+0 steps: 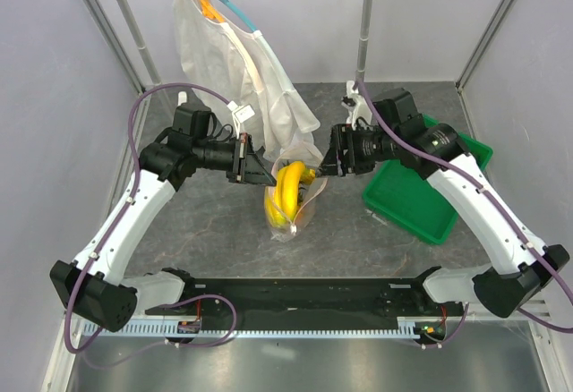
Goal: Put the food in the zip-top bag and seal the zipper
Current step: Place the fake fruit in the zipper food storage bag.
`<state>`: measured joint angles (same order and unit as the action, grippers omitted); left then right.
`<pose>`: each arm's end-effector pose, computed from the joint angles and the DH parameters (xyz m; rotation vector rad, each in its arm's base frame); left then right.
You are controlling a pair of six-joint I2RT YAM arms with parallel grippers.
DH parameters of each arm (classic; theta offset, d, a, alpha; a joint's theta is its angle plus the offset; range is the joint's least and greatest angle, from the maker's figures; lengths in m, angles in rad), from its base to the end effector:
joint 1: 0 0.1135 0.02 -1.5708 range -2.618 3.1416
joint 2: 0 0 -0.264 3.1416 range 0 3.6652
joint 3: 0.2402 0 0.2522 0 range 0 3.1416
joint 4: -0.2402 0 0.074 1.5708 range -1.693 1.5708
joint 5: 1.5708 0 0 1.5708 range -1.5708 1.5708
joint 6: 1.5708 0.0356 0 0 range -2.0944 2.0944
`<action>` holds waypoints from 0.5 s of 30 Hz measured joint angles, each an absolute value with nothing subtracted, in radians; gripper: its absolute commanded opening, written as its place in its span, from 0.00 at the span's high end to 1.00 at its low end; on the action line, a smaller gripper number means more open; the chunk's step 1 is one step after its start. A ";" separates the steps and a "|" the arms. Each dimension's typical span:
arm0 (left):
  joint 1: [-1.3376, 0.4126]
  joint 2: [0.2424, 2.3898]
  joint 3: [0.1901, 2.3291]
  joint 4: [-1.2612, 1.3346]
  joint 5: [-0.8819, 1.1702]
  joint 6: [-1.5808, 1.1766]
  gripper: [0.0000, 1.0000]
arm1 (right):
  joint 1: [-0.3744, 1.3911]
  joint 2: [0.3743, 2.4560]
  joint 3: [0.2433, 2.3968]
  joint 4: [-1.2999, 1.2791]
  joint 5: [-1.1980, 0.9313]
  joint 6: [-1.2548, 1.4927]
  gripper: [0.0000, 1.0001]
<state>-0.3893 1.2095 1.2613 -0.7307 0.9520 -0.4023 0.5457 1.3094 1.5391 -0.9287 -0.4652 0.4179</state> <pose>0.2128 -0.1186 0.3736 0.5395 2.2520 -1.4840 0.2119 0.1474 0.4146 -0.4141 2.3588 1.0135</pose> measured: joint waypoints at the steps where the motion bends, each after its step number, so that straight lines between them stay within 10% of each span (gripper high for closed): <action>1: -0.389 1.209 1.261 -0.731 0.952 -0.402 0.98 | 0.546 1.314 1.530 -0.940 -0.469 0.423 0.30; 6: -0.389 1.209 1.261 -0.730 0.952 -0.402 0.98 | 0.546 1.317 1.487 -0.950 -0.512 0.455 0.42; 10: -0.389 1.209 1.261 -0.730 0.952 -0.402 0.98 | 0.546 1.320 1.420 -0.935 -0.579 0.485 1.00; 15: -0.389 1.210 1.289 -0.769 0.938 -0.388 0.98 | 0.537 1.365 1.445 -0.923 -0.732 0.493 1.00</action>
<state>-0.3893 1.2102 1.2892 -0.7689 0.9379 -0.3878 0.5373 1.3651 1.4448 -0.9230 -0.7319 0.4934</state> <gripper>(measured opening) 0.026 0.010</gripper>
